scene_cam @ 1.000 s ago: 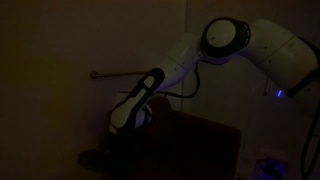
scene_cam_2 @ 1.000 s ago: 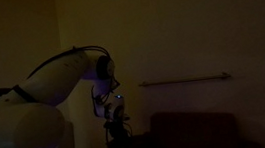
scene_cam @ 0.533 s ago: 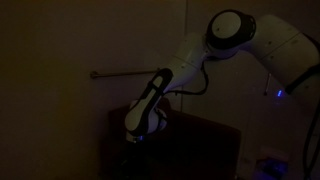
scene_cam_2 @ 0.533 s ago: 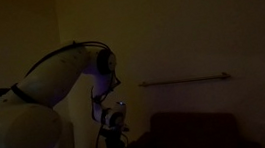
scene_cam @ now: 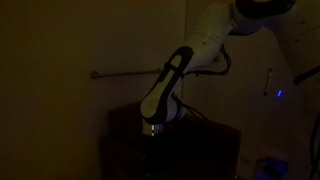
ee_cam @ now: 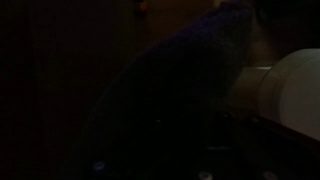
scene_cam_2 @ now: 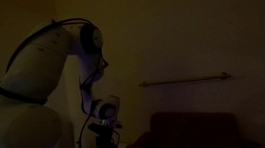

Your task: Use the towel to clean the left armrest of the chair

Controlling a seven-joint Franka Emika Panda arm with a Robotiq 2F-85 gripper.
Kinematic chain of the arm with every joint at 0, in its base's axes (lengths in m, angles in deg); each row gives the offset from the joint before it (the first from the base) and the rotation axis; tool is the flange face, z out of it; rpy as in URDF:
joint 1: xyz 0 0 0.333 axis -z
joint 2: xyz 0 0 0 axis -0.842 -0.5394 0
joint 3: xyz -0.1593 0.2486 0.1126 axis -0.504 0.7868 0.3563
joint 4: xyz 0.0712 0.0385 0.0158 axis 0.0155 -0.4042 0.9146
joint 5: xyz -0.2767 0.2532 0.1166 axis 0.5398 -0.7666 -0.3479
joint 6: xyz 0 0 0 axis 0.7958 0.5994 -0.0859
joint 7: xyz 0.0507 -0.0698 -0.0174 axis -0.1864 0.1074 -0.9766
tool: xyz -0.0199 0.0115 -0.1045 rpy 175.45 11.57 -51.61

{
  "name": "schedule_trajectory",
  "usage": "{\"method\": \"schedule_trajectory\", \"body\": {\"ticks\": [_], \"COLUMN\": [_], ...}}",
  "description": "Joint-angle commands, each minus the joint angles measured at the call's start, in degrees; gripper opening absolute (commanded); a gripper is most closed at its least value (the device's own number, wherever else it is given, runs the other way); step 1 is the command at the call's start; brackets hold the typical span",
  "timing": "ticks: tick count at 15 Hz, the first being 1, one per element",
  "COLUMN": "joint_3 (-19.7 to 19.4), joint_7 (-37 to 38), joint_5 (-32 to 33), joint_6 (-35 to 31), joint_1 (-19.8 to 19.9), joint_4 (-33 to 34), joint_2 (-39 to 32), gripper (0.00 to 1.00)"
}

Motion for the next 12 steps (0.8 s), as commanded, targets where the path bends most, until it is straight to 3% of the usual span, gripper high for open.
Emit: {"method": "schedule_trajectory", "body": {"ticks": [1,3,7,12], "joint_3": [-2.3,-3.6,-7.8,-13.4], "joint_7": [3.3,2.8,3.1,5.0], "joint_5": [0.2,1.1,10.3,20.7], "joint_6": [5.4,7.9,11.0,2.1], "joint_1": [-2.3,-3.2,-5.0,-4.5], "joint_4": [-5.4,-4.6,-0.7,8.5], "joint_2": [11.3,13.6,15.5,10.1], "gripper": [0.06,0.07,0.06,0.06]}}
